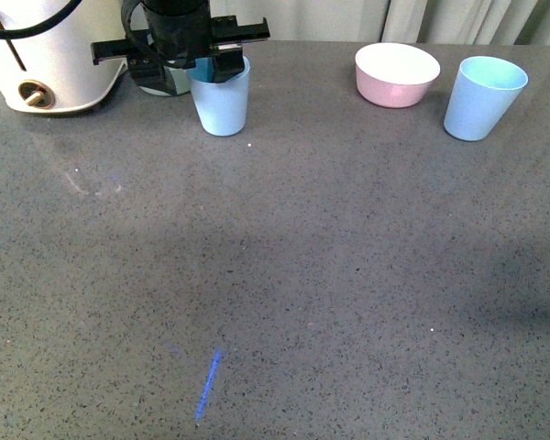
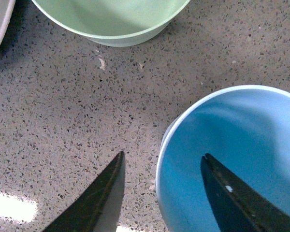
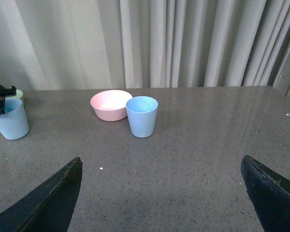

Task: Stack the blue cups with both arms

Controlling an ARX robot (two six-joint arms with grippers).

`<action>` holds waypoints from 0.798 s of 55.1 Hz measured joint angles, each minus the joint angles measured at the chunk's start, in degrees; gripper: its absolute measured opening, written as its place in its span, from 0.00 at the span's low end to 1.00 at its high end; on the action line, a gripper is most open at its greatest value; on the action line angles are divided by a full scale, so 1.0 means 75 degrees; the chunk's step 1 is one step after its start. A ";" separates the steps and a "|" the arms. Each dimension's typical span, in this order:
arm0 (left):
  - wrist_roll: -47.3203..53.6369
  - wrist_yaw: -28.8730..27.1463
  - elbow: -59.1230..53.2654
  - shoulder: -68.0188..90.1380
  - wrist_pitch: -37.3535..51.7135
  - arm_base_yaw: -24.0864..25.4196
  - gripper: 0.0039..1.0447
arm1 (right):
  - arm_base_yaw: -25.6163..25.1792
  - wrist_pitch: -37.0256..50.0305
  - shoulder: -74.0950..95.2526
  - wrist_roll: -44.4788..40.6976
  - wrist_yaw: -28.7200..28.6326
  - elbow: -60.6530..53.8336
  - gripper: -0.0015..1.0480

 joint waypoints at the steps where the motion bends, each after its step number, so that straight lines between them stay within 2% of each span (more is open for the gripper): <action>1: -0.0029 0.0012 0.0035 0.0015 -0.0050 0.0000 0.40 | 0.0000 0.0000 0.0003 0.0000 0.0000 0.0000 0.91; 9: -0.0213 0.0096 -0.0099 -0.0047 -0.0114 -0.0058 0.09 | 0.0000 0.0000 0.0003 0.0000 0.0000 0.0000 0.91; 12: -0.0321 0.0146 -0.0128 -0.0096 -0.0146 -0.0087 0.02 | 0.0000 0.0000 0.0003 0.0000 0.0000 0.0000 0.91; 24: -0.0353 0.0143 -0.0600 -0.0664 -0.0207 -0.0306 0.02 | 0.0000 0.0000 0.0003 0.0000 0.0000 0.0000 0.91; 44: -0.0525 0.0548 -0.0799 -0.1052 -0.0490 -0.1341 0.02 | 0.0000 0.0000 0.0003 0.0000 0.0000 0.0000 0.91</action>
